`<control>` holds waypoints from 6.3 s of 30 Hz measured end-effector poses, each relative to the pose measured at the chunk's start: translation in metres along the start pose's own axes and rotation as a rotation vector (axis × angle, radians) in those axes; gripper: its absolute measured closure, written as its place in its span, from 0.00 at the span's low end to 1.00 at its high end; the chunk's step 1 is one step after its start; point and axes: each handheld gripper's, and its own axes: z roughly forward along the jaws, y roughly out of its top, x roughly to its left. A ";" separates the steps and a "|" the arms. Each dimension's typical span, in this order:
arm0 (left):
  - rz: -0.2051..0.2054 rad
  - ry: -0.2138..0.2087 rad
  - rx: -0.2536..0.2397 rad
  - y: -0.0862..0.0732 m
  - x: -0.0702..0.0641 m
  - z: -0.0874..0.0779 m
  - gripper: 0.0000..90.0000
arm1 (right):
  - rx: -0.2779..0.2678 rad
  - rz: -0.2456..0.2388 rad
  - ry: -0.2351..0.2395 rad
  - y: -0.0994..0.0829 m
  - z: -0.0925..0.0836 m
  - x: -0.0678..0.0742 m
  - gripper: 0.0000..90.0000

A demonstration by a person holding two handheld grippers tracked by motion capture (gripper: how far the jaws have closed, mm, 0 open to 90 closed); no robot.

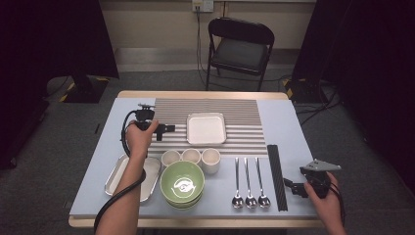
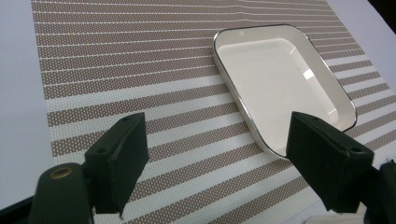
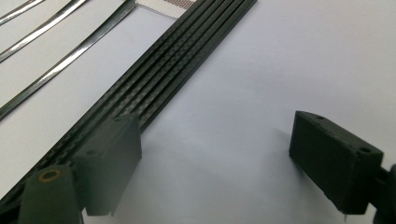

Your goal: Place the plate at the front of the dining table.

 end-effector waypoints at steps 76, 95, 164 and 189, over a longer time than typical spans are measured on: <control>0.030 -0.017 0.012 -0.044 0.015 -0.032 0.24 | 0.002 0.000 -0.001 0.000 0.000 0.000 0.18; 0.030 -0.011 0.019 -0.056 0.021 -0.036 0.24 | 0.002 0.000 -0.001 0.000 0.000 0.000 0.18; 0.060 -0.013 0.009 -0.087 0.031 -0.063 0.23 | 0.001 -0.001 -0.002 0.000 0.000 0.000 0.18; 0.078 -0.009 -0.006 -0.104 0.036 -0.076 0.23 | 0.000 -0.001 -0.002 0.000 0.000 0.000 0.18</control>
